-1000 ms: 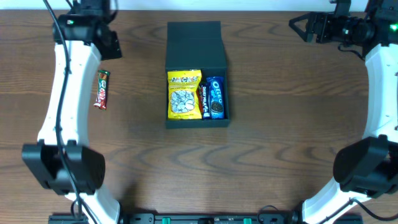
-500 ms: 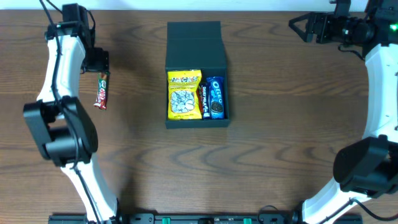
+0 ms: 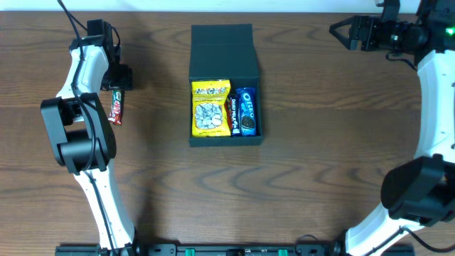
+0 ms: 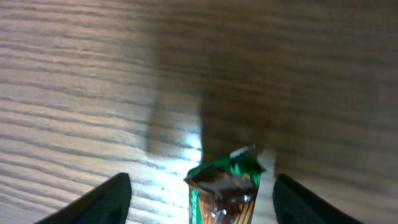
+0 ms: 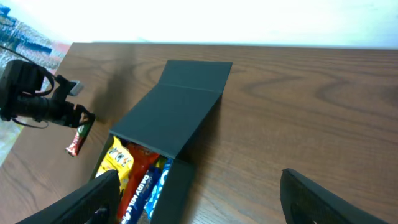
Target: Pack container
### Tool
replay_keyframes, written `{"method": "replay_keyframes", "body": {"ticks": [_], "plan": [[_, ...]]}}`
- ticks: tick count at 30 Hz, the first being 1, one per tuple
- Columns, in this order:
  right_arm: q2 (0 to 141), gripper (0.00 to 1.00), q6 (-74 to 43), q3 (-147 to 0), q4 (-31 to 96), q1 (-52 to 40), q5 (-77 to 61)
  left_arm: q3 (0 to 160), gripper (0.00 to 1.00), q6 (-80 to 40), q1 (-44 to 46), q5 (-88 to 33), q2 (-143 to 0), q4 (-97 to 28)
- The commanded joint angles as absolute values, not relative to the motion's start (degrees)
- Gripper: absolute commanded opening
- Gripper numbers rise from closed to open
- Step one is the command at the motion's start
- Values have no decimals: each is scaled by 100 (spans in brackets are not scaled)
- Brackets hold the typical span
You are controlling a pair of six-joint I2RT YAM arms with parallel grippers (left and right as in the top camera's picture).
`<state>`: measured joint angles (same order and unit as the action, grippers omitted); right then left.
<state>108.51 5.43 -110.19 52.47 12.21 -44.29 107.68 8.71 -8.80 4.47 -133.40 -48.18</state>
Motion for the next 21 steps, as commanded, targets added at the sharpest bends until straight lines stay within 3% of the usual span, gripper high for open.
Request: {"method": "replay_keyframes", "body": {"ticks": [1, 9, 21], "plan": [[10875, 81, 471, -11013, 5253, 1223, -4480, 10739, 68, 746, -908, 366, -13388, -4786], [10875, 81, 471, -11013, 5251, 1192, -4480, 10735, 66, 591, -908, 178, -13443, -4777], [10875, 81, 386, -11013, 5260, 1192, -4482, 10731, 57, 440, -908, 176, -13496, -4797]]}}
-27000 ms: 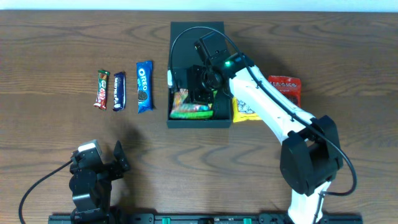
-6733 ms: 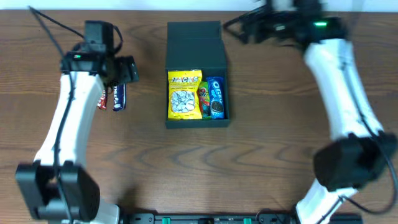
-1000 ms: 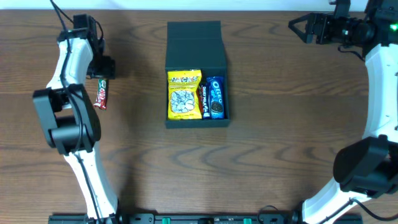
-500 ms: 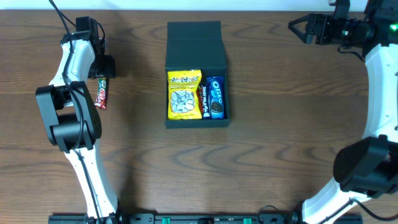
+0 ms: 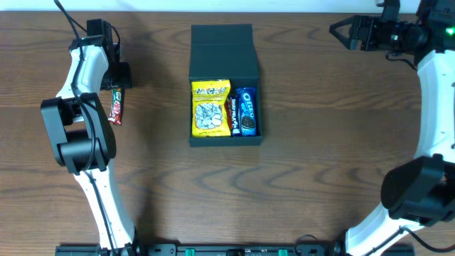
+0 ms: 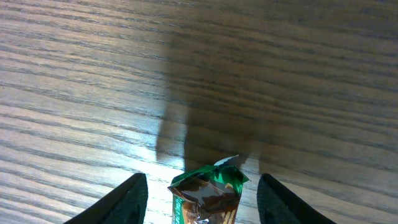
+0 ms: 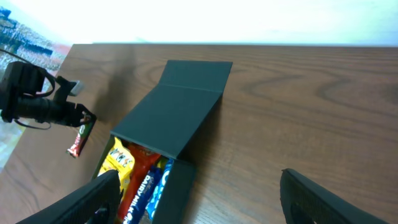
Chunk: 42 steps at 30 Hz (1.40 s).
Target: Pack container
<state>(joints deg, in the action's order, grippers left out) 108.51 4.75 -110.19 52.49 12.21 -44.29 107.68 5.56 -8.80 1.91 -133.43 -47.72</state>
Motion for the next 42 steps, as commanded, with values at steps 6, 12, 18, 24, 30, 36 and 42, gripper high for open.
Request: {"method": "replay_keyframes", "body": {"ticks": [6, 12, 18, 24, 30, 36, 42], "plan": [[10875, 81, 386, -11013, 5282, 1192, -4482, 10718, 55, 360, -908, 137, -13572, -4816], [10875, 81, 386, -11013, 5293, 1192, -4482, 10704, 55, 362, -910, 143, -13576, -4812], [10875, 81, 381, -11013, 5299, 1192, -4482, 10704, 38, 362, -908, 143, -13576, -4792], [10875, 80, 364, -11013, 5293, 1194, -4480, 10796, 25, 200, -895, 143, -13563, -4915], [10875, 83, 128, -11013, 5288, 1219, -4023, 11513, 20, -91, -725, 139, -13397, -5531], [10875, 85, 128, -11013, 5229, 1240, -3913, 12792, 18, -355, -185, 36, -13056, -6320], [10875, 87, 71, -11013, 5070, 1271, -3830, 13338, 23, -1221, 875, -1273, -12733, -6224]]}}
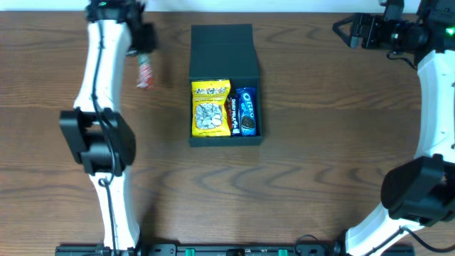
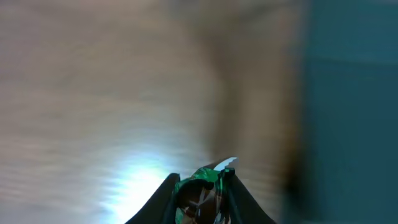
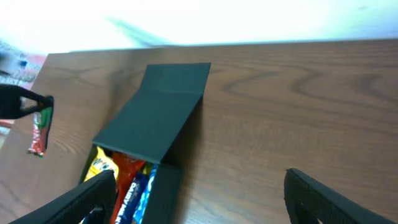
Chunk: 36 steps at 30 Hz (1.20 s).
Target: Pack container
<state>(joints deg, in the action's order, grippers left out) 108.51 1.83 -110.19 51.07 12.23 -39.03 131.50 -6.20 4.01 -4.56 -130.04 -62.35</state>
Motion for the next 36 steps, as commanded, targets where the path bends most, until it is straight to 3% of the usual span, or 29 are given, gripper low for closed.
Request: {"method": "replay_keyframes", "body": {"ticks": [1, 11, 23, 24, 26, 27, 33, 36], "plan": [[10875, 88, -45, -11013, 5041, 1282, -3706, 13336, 22, -1426, 1105, -1455, -12737, -6204], [10875, 92, -233, -11013, 5017, 1592, -3430, 13334, 17, -3030, 2934, -1149, -13137, -6261], [10873, 98, -207, -11013, 4991, 1734, -3430, 13277, 18, -3474, 3369, -530, -13378, -6770], [10875, 99, -207, -11013, 4978, 1734, -3430, 13246, 26, -3479, 3369, -537, -13378, -6744], [10873, 99, -207, -11013, 4963, 1734, -3430, 13246, 72, -3476, 3369, -537, -13378, -6731], [10875, 99, -207, -11013, 4958, 1734, -3430, 13249, 77, -3470, 3367, -541, -13378, -6705], [10875, 97, -207, -11013, 4963, 1721, -3430, 13325, 73, -3205, 3223, -749, -13240, -6661], [10875, 88, -145, -11006, 4993, 1649, -3428, 13513, 67, -3030, 2980, -685, -13043, -6600]]}}
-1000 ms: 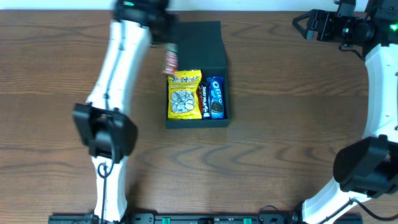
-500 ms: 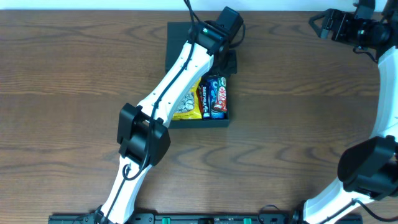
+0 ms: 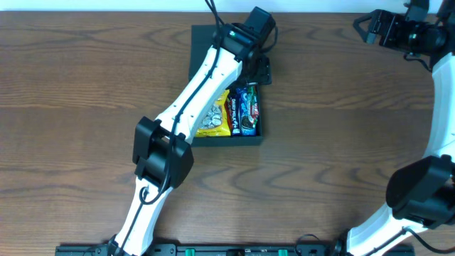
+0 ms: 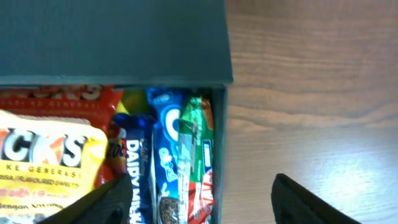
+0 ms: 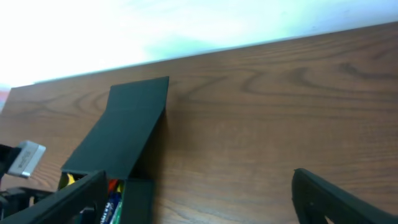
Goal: Pack container
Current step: 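Push the box lid closed with the left and right grippers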
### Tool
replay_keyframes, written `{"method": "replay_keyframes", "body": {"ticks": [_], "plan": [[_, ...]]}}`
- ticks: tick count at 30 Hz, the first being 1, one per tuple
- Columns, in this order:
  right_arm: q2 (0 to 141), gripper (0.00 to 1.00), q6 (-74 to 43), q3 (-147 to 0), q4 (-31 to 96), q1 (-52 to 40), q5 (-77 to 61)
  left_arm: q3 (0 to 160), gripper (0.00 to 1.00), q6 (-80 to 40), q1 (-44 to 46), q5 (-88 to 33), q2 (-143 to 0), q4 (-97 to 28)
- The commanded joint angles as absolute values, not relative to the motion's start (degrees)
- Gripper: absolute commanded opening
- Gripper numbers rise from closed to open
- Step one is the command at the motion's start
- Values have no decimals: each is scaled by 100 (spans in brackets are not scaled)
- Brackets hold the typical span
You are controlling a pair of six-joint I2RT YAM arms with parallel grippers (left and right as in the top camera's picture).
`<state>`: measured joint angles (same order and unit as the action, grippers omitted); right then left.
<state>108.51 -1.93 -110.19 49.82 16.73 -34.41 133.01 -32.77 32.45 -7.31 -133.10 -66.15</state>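
The dark green box [image 3: 226, 141] stands mid-table with its lid [image 4: 112, 37] folded back. A green and red candy bar [image 4: 196, 146] lies inside against the right wall, beside the blue Oreo pack [image 4: 165, 165]. My left gripper [image 4: 199, 208] hangs open just above that end of the box, with nothing between its fingers; from overhead the left gripper [image 3: 257, 78] sits over the box's far right corner. Far off at the table's back right, my right gripper [image 3: 361, 25] is open and empty; the right gripper [image 5: 202, 205] looks toward the box [image 5: 124, 130].
Also packed in the box are a yellow snack bag [image 3: 213, 119] on the left and a Dairy Milk bar [image 4: 134, 171] in the middle. Bare wooden table [image 3: 341, 142] surrounds the box. The left arm [image 3: 192, 99] stretches diagonally across the box's left half.
My left gripper was shut on the candy bar left of the box. Now it is over the box's right side and open, and the bar lies inside. The right gripper shifted slightly right.
The candy bar lay on the table far left, with my left gripper open around its top end. The fingers were closer on it, then shut on it and held it near the box's left. Now it rests in the box, released.
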Motion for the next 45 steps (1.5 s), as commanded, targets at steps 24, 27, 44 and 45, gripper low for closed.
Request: {"method": "replay_keyframes", "body": {"ticks": [24, 27, 44, 45], "plan": [[12182, 1, -1584, -8888, 2250, -355, -4438, 13769, 6, -2145, -163, -2600, -13791, -5961], [12589, 1, -2220, -8892, 1765, -445, -4499, 13769, 6, -2364, -152, -2829, -14239, -5955], [13482, 1, -2936, -8895, 1009, -624, -4873, 13769, 6, -2783, 298, -3708, -15161, -5634], [13496, 1, -2936, -8895, 941, -657, -4897, 13771, 6, -2821, 333, -3712, -15161, -5634]]}}
